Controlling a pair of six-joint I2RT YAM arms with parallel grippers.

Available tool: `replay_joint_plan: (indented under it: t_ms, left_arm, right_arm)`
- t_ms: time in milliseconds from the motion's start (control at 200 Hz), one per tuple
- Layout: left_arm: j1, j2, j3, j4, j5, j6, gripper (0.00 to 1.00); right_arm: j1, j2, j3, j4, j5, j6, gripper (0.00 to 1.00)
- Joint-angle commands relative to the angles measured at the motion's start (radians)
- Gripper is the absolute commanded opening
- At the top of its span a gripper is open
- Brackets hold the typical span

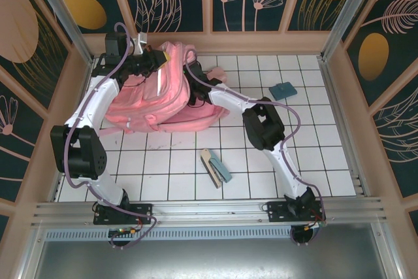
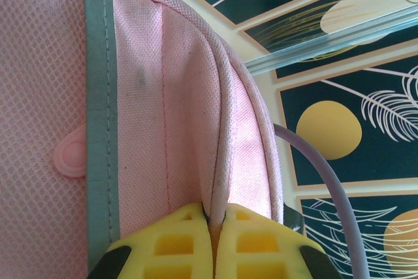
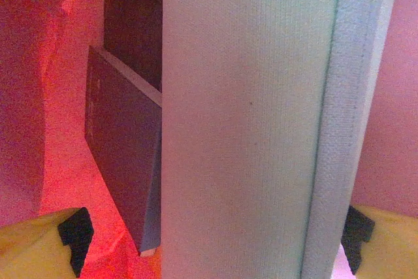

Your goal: Pack the student bag

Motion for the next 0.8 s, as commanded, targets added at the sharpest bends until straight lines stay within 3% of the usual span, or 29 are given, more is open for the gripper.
replay_joint_plan:
  t_ms: [0, 380, 545, 795]
  left_arm:
    - [-0.012, -0.014, 0.063, 0.099, 0.052, 0.022, 0.0]
    - [-0.01, -0.002, 0.054, 0.085, 0.033, 0.054, 0.0]
    - [-0.01, 0.004, 0.048, 0.092, 0.032, 0.053, 0.0]
    - [-0.01, 0.004, 0.024, 0.11, 0.028, 0.048, 0.0]
  right_arm:
    - [0.004, -0.081, -0.017, -0.06, 0.049, -0.053, 0.99]
    - [-0.028, -0.292, -0.183, -0.133, 0.136, -0.164, 0.99]
    - [-0.038, -0.407, -0.337, -0.149, 0.187, -0.235, 0.98]
    - [-0.04, -0.667, -0.665, -0.122, 0.203, -0.346, 0.82]
